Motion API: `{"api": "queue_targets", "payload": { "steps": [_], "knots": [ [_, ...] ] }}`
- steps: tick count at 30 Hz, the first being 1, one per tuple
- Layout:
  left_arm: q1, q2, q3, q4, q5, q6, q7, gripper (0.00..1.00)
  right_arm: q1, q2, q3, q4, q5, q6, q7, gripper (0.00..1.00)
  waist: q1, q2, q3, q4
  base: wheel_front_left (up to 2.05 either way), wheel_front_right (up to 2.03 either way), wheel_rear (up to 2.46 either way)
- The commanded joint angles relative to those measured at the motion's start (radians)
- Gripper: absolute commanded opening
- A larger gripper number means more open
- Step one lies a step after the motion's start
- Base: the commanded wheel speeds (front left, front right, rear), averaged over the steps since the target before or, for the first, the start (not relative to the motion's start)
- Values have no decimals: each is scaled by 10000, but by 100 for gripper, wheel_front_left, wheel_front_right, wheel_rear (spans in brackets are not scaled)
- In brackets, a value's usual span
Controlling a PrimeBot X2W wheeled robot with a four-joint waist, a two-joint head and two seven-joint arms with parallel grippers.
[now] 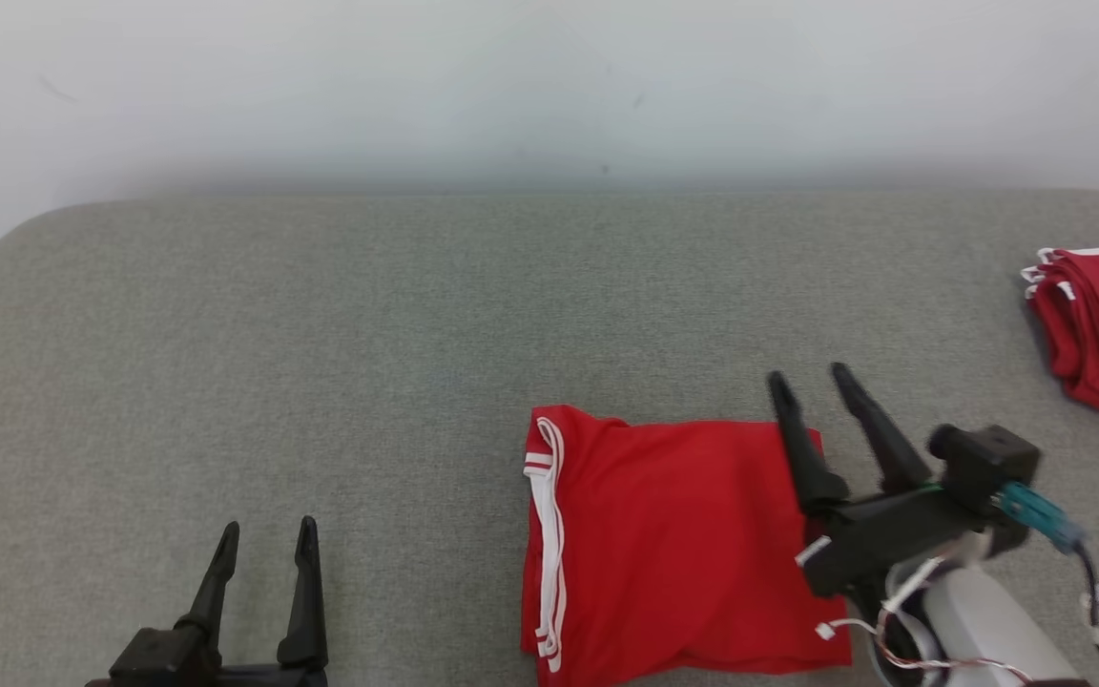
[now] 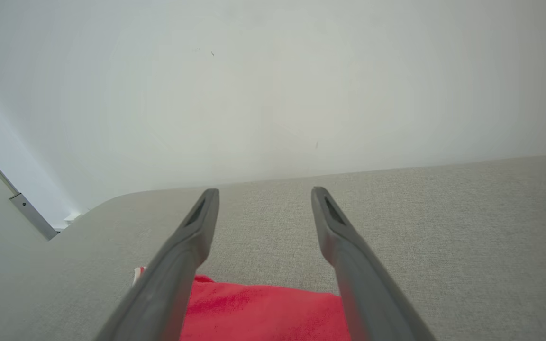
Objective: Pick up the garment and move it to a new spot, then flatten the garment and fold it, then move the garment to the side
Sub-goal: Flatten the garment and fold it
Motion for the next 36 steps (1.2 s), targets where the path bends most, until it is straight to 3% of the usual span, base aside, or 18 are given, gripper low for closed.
{"api": "queue_targets", "payload": {
  "steps": [1, 6, 15, 25, 36],
  "knots": [
    [75, -2, 93, -61, 122, -30, -27, 100, 331, -158, -293, -215, -117, -30, -134, 100, 0, 0, -80, -159, 0, 0, 0],
    [241, 0, 279, -198, 233, -100, -27, 100, 1177, -303, -1221, -901, -495, -30, -356, 100, 0, 0, -214, -364, 0, 0, 0],
    [450, -2, 592, -353, 408, -134, -27, 100, 2936, 116, -2464, -1955, -1100, -30, -468, 100, 0, 0, -464, -603, 0, 0, 0],
    [854, -1, 821, -587, 710, -191, -27, 100, 4195, 395, -2799, -2793, -1635, -30, -484, 100, 0, 0, -762, -704, 0, 0, 0],
    [1262, 20, 760, -1084, 828, -228, -27, 100, 4564, 596, -2890, -3034, -2069, -30, -487, 100, 0, 0, -921, -534, 0, 0, 0]
  ]
}}
